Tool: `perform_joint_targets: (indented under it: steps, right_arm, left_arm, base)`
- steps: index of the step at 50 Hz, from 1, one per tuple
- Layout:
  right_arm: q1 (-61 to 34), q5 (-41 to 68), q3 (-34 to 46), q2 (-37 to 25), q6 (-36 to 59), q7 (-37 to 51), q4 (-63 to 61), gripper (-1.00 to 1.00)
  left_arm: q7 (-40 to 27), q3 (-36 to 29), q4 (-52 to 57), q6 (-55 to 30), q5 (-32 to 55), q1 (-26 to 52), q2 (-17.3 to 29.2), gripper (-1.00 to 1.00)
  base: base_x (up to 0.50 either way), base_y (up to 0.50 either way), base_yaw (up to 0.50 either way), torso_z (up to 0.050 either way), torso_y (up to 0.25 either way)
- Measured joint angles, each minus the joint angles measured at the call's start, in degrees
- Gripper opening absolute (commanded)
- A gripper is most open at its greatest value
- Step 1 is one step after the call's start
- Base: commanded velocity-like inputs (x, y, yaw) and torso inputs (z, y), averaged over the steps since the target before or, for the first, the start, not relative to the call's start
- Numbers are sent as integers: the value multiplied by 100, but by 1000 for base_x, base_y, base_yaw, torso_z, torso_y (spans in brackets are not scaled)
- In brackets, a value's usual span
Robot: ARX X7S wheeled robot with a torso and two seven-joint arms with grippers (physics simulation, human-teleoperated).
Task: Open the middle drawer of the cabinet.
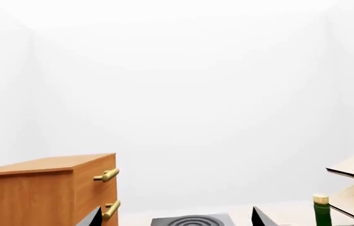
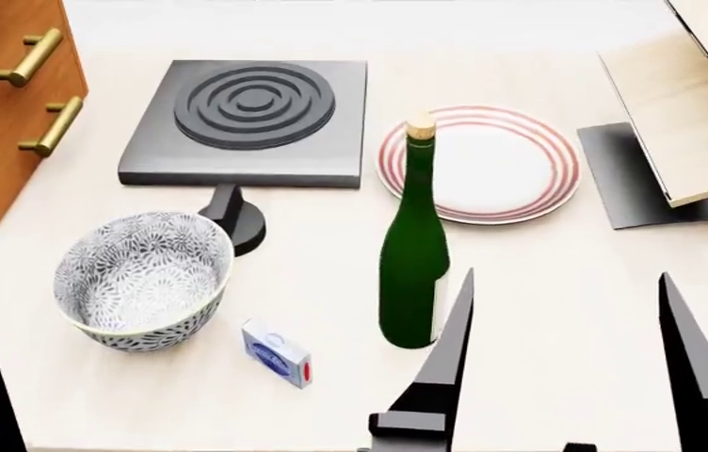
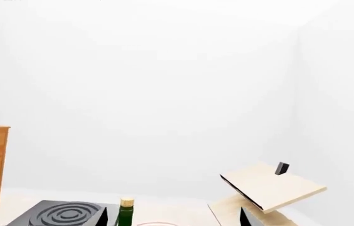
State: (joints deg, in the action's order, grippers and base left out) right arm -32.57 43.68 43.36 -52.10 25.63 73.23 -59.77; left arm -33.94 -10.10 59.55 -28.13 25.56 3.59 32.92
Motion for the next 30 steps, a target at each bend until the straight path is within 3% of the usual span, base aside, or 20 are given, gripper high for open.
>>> perform_joint_targets:
  steps: [30]
  right_arm:
    - [-370,19,537,-286,-461,308,45,100]
  left_arm:
    - [-1253,-865,3,585,405,383,1101,100]
  base:
    - [500,41,0,0,1]
